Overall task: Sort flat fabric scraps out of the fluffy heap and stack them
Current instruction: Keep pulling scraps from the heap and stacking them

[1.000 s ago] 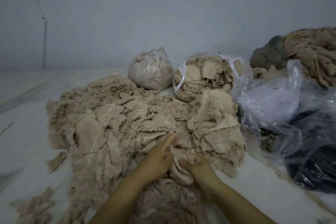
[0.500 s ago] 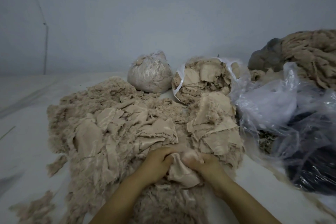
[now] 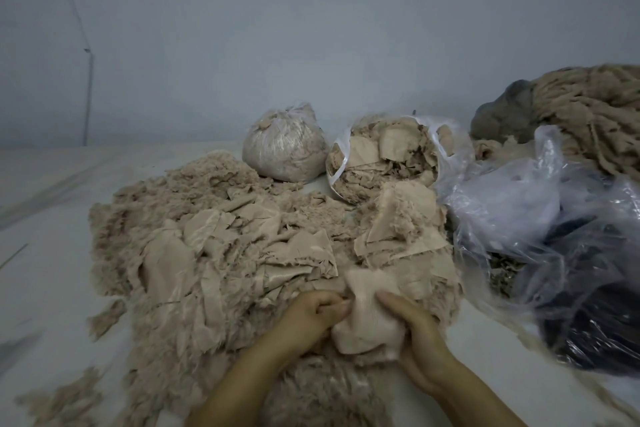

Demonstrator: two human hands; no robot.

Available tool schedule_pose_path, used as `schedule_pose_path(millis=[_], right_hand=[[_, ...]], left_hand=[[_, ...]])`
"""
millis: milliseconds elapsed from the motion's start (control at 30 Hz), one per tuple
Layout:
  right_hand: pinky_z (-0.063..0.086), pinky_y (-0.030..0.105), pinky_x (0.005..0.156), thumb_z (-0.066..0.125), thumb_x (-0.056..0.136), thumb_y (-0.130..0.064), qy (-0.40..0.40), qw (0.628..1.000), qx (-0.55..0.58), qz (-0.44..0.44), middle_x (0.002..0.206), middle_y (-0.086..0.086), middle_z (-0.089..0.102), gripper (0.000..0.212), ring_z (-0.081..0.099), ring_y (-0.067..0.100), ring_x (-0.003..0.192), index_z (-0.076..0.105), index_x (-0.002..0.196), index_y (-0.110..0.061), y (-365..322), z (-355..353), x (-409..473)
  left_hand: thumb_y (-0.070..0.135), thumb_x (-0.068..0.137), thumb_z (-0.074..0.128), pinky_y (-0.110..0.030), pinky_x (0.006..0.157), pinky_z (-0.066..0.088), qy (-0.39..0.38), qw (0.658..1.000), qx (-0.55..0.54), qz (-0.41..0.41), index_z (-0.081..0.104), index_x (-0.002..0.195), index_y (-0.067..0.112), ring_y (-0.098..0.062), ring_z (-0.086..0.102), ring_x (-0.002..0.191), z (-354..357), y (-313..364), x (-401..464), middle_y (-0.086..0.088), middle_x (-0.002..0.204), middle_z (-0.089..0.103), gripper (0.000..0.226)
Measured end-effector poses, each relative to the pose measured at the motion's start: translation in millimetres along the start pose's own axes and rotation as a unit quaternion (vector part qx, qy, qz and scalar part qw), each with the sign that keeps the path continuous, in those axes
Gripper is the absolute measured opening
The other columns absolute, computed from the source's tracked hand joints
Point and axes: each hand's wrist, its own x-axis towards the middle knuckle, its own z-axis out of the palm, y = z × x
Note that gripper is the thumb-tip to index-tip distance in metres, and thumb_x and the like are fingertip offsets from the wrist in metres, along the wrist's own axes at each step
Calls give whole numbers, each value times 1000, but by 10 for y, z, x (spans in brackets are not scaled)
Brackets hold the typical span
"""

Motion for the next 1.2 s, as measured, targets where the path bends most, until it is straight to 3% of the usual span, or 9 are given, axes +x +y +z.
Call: schedule_pose_path(millis=[100, 200, 300, 500, 633, 767, 933, 1067, 1200], right_hand=[[57, 29, 77, 52, 90, -36, -23, 997, -55, 47, 110, 22, 69, 45, 69, 29, 100, 71, 105, 1, -83, -29, -15], [56, 38, 85, 67, 80, -26, 42, 995, -88, 23, 106, 26, 69, 43, 66, 36, 102, 67, 107, 7, -43, 33, 23], [56, 33, 62, 61, 90, -19, 120, 986, -99, -56, 88, 22, 72, 19, 70, 28, 76, 68, 92, -1, 57, 148, 47], [50, 26, 42, 58, 94, -19, 286, 951, -27, -118, 60, 2, 68, 15, 65, 16, 50, 62, 84, -9, -113, 7, 79], [53, 26, 50, 63, 88, -14, 227, 969, -40, -92, 77, 12, 71, 13, 68, 19, 63, 67, 89, -1, -99, 64, 78], [56, 34, 62, 65, 87, -11, 150, 981, -93, -79, 87, 25, 69, 14, 65, 29, 73, 64, 92, 2, -15, 228, 84], [47, 24, 56, 78, 77, -18, 117, 952, -278, -60, 69, 3, 61, 24, 56, 10, 62, 56, 79, -9, -36, 271, 56], [47, 32, 60, 76, 78, -10, 104, 961, -243, -79, 71, 16, 62, 20, 57, 22, 65, 58, 73, -4, -37, 279, 29], [48, 28, 52, 72, 80, -6, 99, 980, -159, -60, 63, 10, 63, 21, 59, 19, 55, 54, 69, -7, -46, 290, 36]], left_hand=[[16, 84, 69, -9, 54, 32, 30, 994, 48, 88, 65, 75, 19, 3, 42, 55, -35, 56, -18, 14, 60, 51, 11], [19, 85, 69, -11, 58, 37, 69, 980, 127, 137, 63, 73, 29, 7, 49, 57, -18, 91, -30, 19, 60, 57, 16], [15, 95, 52, -25, 62, 37, 131, 979, 67, 144, 50, 68, 23, -5, 43, 61, 63, 104, -24, 14, 61, 47, 28], [13, 96, 48, -15, 54, 34, 253, 963, 17, 94, 49, 71, 12, -12, 41, 63, -217, 4, -17, 1, 67, 46, 25], [41, 92, 54, -12, 66, 42, 126, 988, -5, 85, 58, 84, 11, -10, 54, 71, -242, 36, -72, 6, 73, 59, 31], [63, 71, 66, -9, 79, 46, 24, 999, 12, 47, 54, 119, 31, 8, 56, 101, -15, 83, -71, 20, 111, 60, 59], [18, 87, 64, -18, 60, 49, 87, 993, -59, 60, 68, 85, 14, -6, 62, 65, -7, 159, -24, 3, 75, 66, 6], [7, 94, 53, -20, 41, 41, 145, 981, -128, 17, 53, 70, 4, -10, 45, 43, 40, 184, 6, -2, 54, 45, 24], [6, 93, 52, -23, 44, 43, 154, 948, -277, -15, 54, 68, 2, -17, 49, 47, 128, 214, 34, -7, 53, 51, 26]])
